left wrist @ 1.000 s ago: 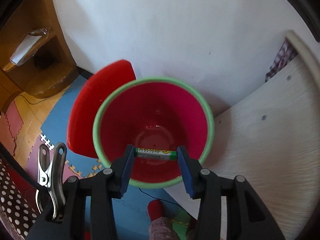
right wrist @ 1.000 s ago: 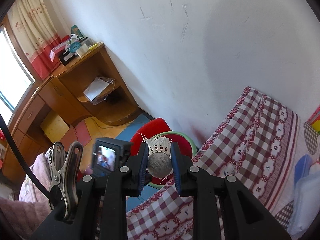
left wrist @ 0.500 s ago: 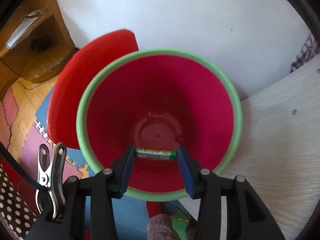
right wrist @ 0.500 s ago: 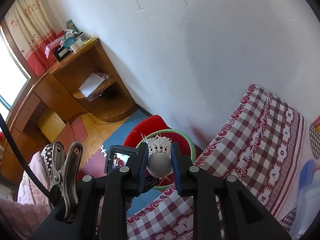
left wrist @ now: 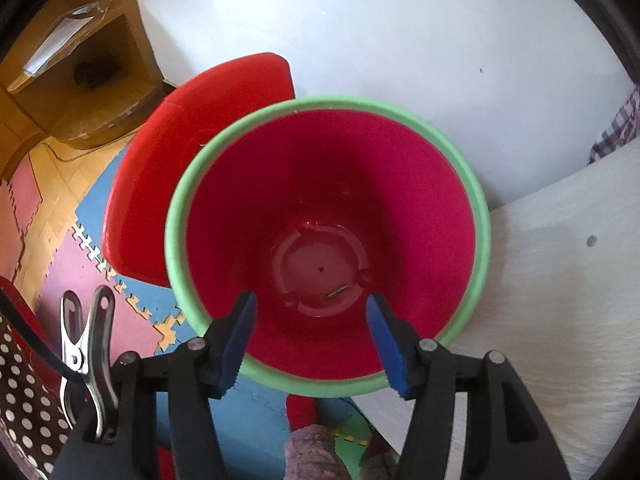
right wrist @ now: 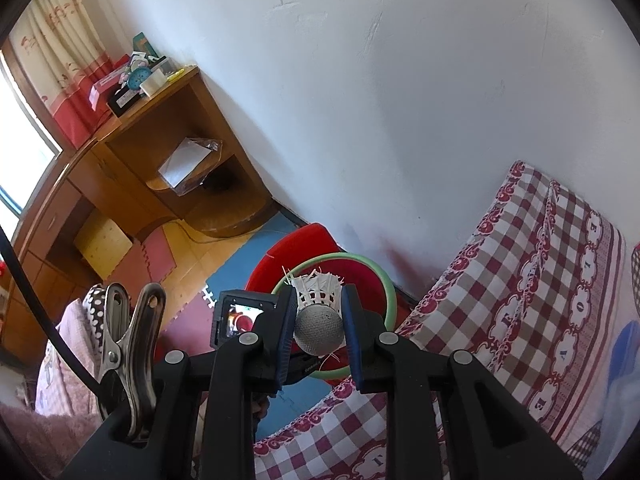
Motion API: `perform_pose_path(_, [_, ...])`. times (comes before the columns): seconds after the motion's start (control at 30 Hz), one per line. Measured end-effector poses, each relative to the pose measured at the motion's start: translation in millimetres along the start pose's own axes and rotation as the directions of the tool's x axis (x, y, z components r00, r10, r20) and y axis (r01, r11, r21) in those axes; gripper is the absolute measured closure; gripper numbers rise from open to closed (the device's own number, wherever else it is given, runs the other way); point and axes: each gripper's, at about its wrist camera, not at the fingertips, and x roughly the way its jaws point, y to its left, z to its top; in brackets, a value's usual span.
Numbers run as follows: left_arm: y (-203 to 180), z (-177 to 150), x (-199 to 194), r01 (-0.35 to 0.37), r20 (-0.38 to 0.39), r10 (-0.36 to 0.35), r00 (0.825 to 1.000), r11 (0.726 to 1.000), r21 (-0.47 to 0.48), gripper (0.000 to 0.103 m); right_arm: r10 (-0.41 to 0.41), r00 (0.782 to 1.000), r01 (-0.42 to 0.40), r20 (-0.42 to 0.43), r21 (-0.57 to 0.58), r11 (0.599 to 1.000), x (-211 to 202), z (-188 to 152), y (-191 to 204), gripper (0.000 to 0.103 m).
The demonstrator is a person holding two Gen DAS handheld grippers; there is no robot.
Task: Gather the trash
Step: 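Open the left tool to drop the battery while the right tool drops the shuttlecock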
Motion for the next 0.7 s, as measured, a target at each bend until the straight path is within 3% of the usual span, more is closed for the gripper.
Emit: perform_pose_path(0.7, [33.9, -7.7, -103.2, 0.013, 0.112, -0.006, 0.994, 0.998, -0.067, 0.043, 0.012, 0.997, -0.013, -0.072, -0.01, 1.0, 67.0, 7.4, 17.1, 0.079])
